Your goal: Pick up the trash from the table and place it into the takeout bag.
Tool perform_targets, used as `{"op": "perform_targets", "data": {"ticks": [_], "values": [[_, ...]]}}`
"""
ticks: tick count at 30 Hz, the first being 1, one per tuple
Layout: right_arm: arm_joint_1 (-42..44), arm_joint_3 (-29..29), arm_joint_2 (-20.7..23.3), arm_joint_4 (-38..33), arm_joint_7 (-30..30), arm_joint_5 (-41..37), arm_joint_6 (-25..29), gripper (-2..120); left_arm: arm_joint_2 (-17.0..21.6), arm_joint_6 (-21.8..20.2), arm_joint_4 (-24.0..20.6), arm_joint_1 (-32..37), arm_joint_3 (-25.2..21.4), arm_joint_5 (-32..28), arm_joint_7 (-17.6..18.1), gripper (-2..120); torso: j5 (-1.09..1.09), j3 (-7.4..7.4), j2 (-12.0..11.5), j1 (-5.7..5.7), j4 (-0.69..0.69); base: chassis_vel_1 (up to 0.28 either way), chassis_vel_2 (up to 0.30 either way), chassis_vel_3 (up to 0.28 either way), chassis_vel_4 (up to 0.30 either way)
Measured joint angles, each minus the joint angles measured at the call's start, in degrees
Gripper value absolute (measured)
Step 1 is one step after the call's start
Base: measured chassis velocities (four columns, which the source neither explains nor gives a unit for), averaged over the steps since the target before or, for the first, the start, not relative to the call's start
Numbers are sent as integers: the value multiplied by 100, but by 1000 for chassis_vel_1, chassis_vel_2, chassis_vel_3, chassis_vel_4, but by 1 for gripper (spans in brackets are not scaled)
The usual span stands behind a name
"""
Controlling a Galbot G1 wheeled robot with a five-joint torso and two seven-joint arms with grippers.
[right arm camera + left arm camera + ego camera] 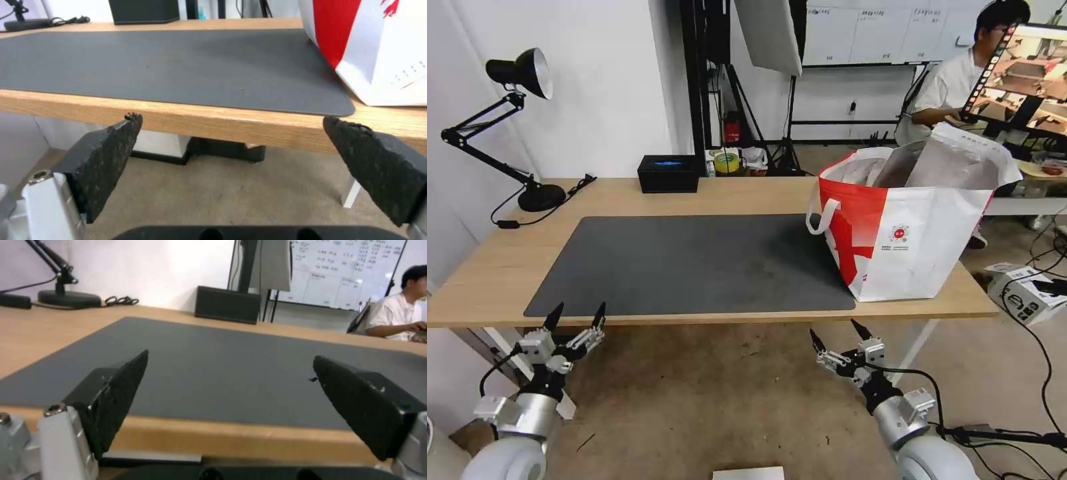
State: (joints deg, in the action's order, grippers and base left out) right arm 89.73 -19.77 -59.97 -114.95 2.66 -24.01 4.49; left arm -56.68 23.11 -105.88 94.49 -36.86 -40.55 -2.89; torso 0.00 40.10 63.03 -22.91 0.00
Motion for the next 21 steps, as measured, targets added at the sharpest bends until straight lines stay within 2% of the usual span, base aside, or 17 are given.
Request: {"op": "perform_targets", "data": {"ticks": [9,21], "values": [[0,1,0,0,0,0,0,100,-119,176,155,161,-6,163,-22,100,0,0,0,0,0,0,0,0,0],[0,0,0,0,0,0,0,100,-120,186,157,204,-8,208,-57,100,0,0,0,0,0,0,0,0,0]]}}
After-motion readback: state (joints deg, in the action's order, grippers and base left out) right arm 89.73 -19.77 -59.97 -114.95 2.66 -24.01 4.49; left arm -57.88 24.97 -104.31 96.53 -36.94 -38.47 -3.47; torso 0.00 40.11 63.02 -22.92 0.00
